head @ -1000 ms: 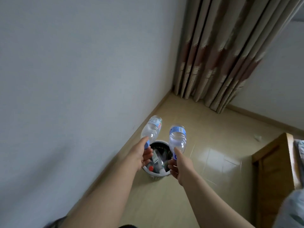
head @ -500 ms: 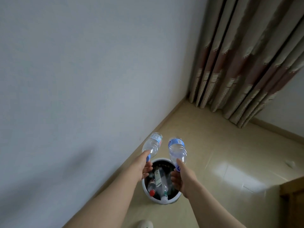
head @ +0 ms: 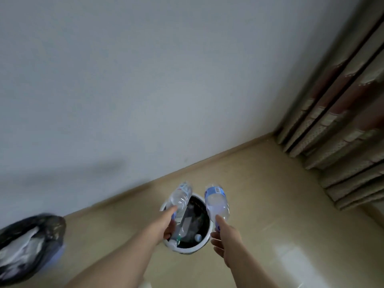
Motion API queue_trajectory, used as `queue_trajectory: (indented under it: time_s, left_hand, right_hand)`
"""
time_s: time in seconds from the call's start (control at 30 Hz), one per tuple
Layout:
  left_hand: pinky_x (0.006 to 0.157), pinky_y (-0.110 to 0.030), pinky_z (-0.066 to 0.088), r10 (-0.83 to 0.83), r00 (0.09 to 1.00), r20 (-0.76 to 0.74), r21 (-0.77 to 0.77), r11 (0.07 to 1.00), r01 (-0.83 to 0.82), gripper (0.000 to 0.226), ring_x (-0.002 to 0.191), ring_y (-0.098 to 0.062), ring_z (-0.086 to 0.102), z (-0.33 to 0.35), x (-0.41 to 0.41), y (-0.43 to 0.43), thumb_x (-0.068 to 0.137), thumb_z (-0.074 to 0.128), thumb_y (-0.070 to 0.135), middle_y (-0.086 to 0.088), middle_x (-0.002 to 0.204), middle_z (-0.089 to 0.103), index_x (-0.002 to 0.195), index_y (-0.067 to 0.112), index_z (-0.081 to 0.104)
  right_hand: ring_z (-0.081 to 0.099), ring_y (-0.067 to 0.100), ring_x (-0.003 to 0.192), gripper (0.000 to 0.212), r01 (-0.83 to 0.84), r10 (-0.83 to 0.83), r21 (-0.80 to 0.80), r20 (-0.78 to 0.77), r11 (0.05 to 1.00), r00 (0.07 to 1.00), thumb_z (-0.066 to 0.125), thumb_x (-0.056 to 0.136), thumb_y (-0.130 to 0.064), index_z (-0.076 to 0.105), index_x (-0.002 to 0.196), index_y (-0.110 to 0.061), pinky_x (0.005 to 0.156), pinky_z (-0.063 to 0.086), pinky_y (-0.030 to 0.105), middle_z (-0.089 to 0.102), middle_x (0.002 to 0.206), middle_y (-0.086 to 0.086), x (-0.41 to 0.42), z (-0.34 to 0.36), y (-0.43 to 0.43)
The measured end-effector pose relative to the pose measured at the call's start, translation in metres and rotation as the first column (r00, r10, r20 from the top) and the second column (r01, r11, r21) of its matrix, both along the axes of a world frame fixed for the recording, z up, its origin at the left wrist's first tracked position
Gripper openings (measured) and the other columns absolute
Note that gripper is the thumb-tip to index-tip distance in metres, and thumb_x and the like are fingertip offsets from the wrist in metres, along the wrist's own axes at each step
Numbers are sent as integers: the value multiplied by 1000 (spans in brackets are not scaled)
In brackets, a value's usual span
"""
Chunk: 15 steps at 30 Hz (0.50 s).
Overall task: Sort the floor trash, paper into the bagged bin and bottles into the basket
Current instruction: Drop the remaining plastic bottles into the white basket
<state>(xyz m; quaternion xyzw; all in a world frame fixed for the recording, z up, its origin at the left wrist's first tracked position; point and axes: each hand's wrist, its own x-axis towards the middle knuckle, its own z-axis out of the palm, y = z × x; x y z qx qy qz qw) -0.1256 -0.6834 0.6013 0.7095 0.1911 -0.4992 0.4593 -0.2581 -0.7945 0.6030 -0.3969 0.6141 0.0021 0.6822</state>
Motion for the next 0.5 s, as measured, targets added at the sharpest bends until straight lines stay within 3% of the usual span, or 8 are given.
queue_trajectory:
  time_s: [0.2,0.33,0.5]
  left_hand:
    - [53,-25,37,57,998,37,2,998,-57,33,62,-15,50,-54,-7,0,91,53,42,-4,69,54,79,11,53]
    - [60,-23,36,63,995,73,12,998,-64,32,70,-14,53,-105,3,7,92,50,45,-4,81,59,89,13,56]
    - [63,-24,33,2,991,132,70,997,-11,34,65,-14,46,-182,20,24,91,50,46,-1,70,49,72,18,50]
  right_hand:
    - [47,18,52,39,-50,52,54,-40,997,998,58,86,-44,57,76,-6,53,37,20,55,60,5,-2,-64,-8]
    - [50,20,56,43,-36,42,105,-55,994,998,59,84,-48,57,82,-5,51,39,20,58,71,10,13,-123,2]
    - [54,21,61,42,-21,36,156,-98,987,994,61,84,-47,54,82,-6,51,40,23,60,76,11,33,-197,17]
